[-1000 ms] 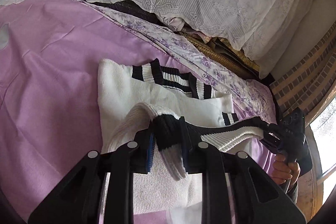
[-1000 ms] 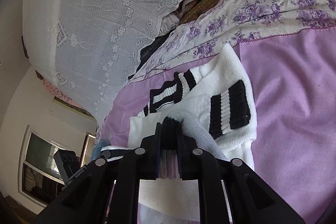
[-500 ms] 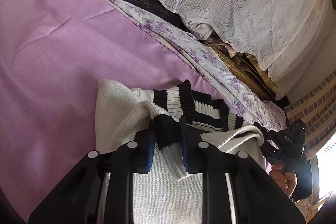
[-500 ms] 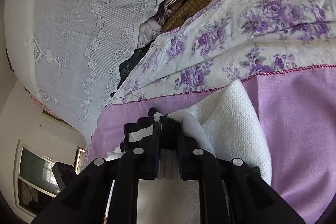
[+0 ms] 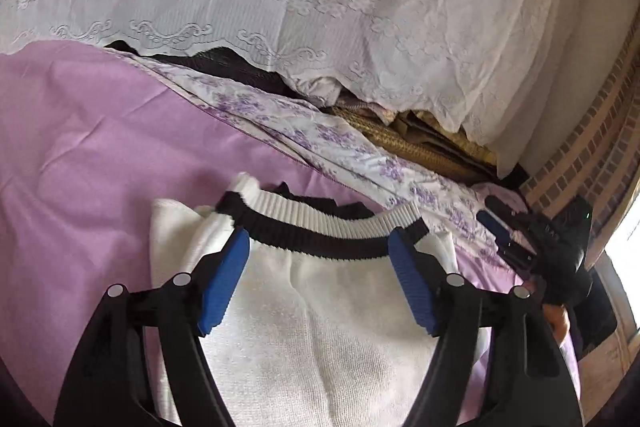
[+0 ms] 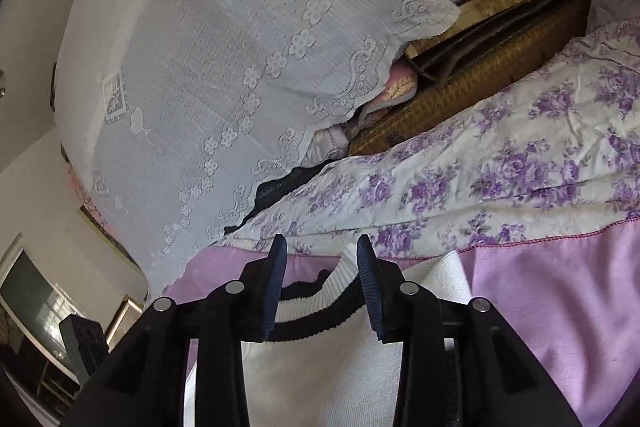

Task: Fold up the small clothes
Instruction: 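Open both tools and release the folded hem onto the sweater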

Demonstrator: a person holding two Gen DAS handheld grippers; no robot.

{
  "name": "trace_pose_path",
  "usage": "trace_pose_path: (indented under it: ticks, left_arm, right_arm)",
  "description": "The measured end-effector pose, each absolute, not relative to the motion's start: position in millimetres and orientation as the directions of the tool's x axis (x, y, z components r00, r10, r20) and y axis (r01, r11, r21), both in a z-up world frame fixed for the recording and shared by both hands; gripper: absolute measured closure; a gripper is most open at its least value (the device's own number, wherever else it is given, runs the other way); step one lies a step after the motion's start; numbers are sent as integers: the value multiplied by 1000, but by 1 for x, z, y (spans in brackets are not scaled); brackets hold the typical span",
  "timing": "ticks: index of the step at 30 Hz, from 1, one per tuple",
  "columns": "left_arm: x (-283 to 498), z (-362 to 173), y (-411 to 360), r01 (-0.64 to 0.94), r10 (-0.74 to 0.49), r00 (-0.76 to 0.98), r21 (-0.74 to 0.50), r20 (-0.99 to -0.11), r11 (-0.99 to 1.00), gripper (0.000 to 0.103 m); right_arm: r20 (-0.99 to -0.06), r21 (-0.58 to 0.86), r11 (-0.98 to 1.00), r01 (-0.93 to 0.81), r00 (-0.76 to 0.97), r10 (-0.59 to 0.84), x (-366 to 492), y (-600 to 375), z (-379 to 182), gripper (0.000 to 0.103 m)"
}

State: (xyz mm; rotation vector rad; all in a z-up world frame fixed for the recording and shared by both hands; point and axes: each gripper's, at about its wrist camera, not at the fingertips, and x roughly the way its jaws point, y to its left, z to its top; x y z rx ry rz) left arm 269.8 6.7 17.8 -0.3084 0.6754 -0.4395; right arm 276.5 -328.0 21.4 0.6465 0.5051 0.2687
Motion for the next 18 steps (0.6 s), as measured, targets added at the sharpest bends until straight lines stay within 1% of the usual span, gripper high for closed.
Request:
trace_pose_path:
  ticks: [2,4,6,7,8,9,10,11,12,13,15,16,17,18]
  left_arm:
    - [278,8,-16,300,-448,684,-338,-575,892,30]
    - [290,-7,-29,288,-393,667,-267,-633,920,28]
    - [308,-27,-24,204,-311,642,-235,-700,950,26]
    - [318,-39,-15,164,-306,617,-261,-725,951,26]
    - [323,-48,-5,166,-367,589,-336,-720,927,27]
    - [323,-48,4,171,-410,592,-389,-693,905,27]
    - [323,-46,8,173,-429,594,-413,-681,894,27]
    - [322,-45,10,176,-435,596,-418,-675,891,27]
    - [318,-44,12,175,-430,605,-415,-670,893,28]
    - [313,-41,13,171,-419,618,-407,-665,897,28]
    - [299,-30,14,169,-383,655,-369,-651,914,27]
    - [292,-25,14,182,-387,668,-366,-635,913,26]
    - [286,-20,15,203,-408,671,-376,-619,904,23]
    - [281,-17,14,226,-432,669,-388,-605,894,19]
  right_arm:
    - [-412,606,785,-133,791,452,289,-305,15,66]
    - [-487,571,802,-178,713,504,304,-278,3,66]
    - [-566,531,833,-155,666,485,314,-267,-14,66]
    - [-600,517,849,-110,661,451,318,-271,-23,68]
    - [-611,532,844,-66,661,436,321,-281,-31,76]
    - [-597,576,817,-32,666,447,324,-294,-38,94]
    - [-589,606,796,7,676,443,323,-305,-43,102]
    - [-583,618,785,42,694,422,320,-314,-44,103]
    - [-573,618,783,70,721,389,315,-320,-43,99]
    - [-563,611,786,93,749,349,308,-325,-39,99]
    - [-525,600,798,58,781,338,295,-324,-28,86]
    - [-510,587,809,27,788,344,290,-319,-22,81]
    - [-500,566,825,-4,793,347,284,-312,-16,73]
    - [-490,542,839,-42,795,356,277,-302,-10,68]
